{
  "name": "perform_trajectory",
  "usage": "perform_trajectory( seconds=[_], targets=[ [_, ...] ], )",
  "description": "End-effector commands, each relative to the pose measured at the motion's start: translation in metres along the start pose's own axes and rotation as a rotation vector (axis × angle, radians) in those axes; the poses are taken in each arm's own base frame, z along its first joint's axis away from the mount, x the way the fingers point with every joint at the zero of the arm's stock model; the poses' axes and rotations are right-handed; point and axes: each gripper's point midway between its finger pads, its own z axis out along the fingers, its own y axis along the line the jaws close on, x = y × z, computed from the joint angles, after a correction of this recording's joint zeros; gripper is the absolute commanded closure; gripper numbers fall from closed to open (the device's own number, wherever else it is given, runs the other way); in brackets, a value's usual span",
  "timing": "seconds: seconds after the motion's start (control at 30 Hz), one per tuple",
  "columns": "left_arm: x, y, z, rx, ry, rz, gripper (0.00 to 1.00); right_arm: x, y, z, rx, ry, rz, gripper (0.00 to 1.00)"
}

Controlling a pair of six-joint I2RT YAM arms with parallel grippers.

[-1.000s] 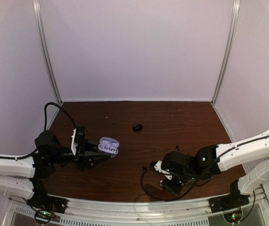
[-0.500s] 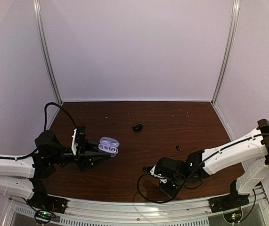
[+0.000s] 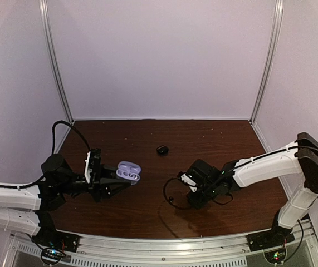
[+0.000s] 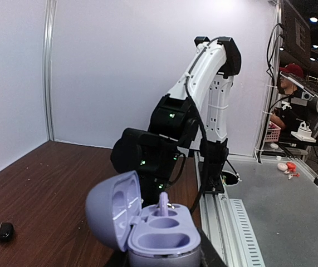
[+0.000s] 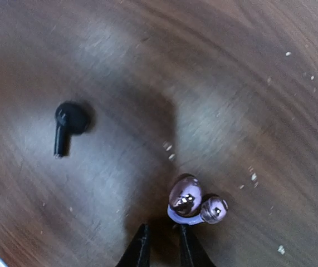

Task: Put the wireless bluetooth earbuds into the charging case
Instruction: Move the left earbud to the center of the board.

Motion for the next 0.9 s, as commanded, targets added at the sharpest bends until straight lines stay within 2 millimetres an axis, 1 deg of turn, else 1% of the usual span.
perform_trajectory(
  seconds=[0.0,0.07,0.1,0.2,0.3,0.33,0.4,0.43,0.6,0.7,0.77,0.87],
  targets=[
    [-0.011,0.001,0.0,-0.012,-0.031,0.038,1.0,-0.028,-0.006,0.009,-0.032,-0.042,-0.005,0.78],
    [-0.011,0.001,-0.001,-0.016,-0.034,0.036,1.0,-0.042,-0.006,0.006,-0.053,-0.066,-0.01,0.76],
    [-0.012,0.001,-0.001,-0.017,-0.037,0.039,1.0,-0.049,-0.003,0.002,-0.077,-0.082,-0.016,0.74],
    [-0.012,0.001,-0.002,-0.022,-0.036,0.039,1.0,-0.067,-0.007,-0.017,-0.116,-0.134,-0.018,0.71],
    [-0.012,0.001,-0.003,-0.028,-0.037,0.043,1.0,-0.073,-0.029,-0.03,-0.121,-0.16,0.038,0.66],
    [-0.011,0.002,-0.003,-0.031,-0.036,0.042,1.0,-0.073,-0.036,-0.031,-0.12,-0.158,0.058,0.64],
    [-0.011,0.003,-0.004,-0.035,-0.035,0.043,1.0,-0.07,-0.042,-0.033,-0.127,-0.151,0.083,0.64],
    [-0.011,0.003,-0.004,-0.037,-0.035,0.044,1.0,-0.069,-0.041,-0.033,-0.133,-0.147,0.095,0.64],
    [-0.011,0.004,-0.004,-0.043,-0.037,0.048,1.0,-0.058,-0.025,-0.03,-0.227,-0.145,0.19,0.67],
    [-0.011,0.005,-0.004,-0.044,-0.038,0.051,1.0,-0.048,-0.021,-0.025,-0.248,-0.134,0.23,0.7],
    [-0.011,0.005,-0.003,-0.044,-0.036,0.052,1.0,-0.039,-0.024,-0.017,-0.234,-0.114,0.247,0.73],
    [-0.011,0.005,-0.003,-0.043,-0.036,0.057,1.0,-0.033,-0.033,-0.006,-0.185,-0.101,0.248,0.75]
  ],
)
